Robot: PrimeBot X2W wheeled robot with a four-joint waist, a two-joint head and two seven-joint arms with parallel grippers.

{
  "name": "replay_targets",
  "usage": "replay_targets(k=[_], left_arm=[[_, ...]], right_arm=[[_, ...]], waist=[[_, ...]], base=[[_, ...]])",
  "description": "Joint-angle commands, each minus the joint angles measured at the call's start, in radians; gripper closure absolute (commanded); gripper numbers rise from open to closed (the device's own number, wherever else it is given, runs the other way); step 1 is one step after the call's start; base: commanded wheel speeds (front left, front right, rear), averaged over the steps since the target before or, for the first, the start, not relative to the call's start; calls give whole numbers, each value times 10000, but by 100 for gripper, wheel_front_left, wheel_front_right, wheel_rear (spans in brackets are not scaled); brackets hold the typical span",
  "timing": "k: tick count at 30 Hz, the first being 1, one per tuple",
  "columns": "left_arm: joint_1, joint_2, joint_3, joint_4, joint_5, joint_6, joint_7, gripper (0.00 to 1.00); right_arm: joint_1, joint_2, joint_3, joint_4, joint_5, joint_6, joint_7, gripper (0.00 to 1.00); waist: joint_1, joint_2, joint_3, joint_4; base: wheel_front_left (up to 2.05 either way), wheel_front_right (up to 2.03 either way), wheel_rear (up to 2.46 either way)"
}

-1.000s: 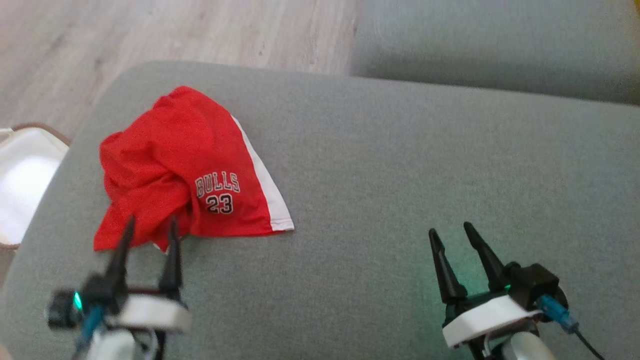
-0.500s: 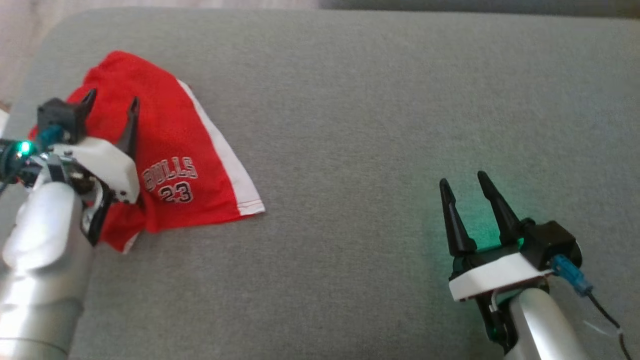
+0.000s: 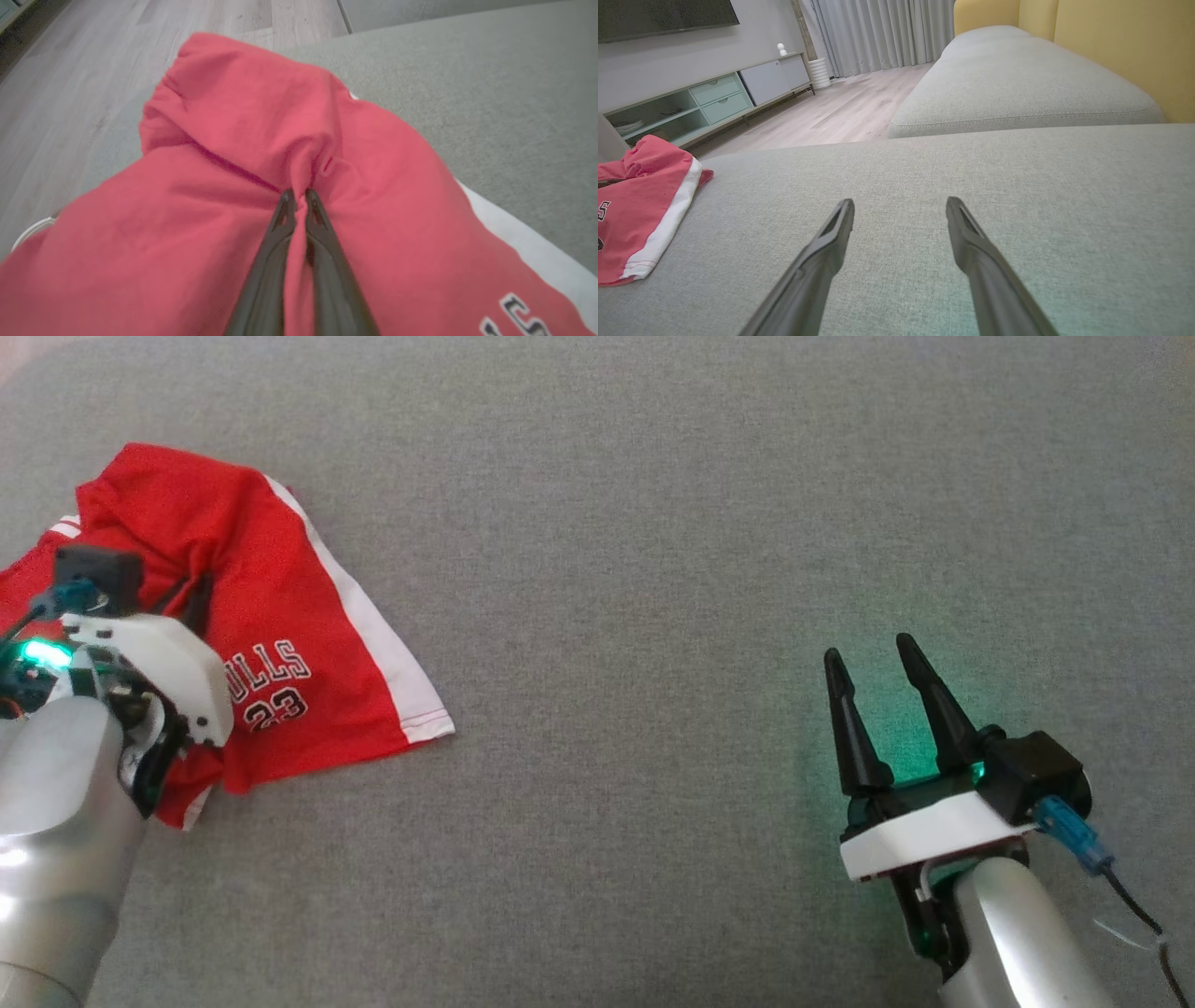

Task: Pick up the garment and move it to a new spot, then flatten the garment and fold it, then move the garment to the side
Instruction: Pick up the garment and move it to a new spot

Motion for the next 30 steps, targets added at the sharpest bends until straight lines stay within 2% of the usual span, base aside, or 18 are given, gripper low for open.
replay_targets(k=[1,9,14,18,23,30], left_arm=[[-647,663,227,-153,-130,18,-354,100],[-1103,918,379,-645,-578,18,-2504,100],[-1096,996,640,-1414,-742,65,-3316,100],[-936,941,658,-2130,-797,156,-3385,100],[-492,635,511,-3470,-969,438,-2987,100],[101,-351,-210,-5334,-985,1039,-2170,100]], right_arm=[[-224,-35,219,-276,33,-7,-111,0],[-50,-35,316,-132,114,-7,-111,0],[142,-35,363,-68,232,-7,-111,0],[214,-35,350,-51,293,-7,-111,0],[227,-35,322,-66,395,-7,-111,0],[150,-35,300,-140,563,-7,-111,0]], waist=[[0,0,-98,29],[0,0,-762,127],[0,0,-1256,162],[0,0,-1426,175],[0,0,-1630,50],[0,0,-1654,-508]], base=[[0,0,0],[0,0,0],[0,0,0],[0,0,0],[0,0,0],[0,0,0]])
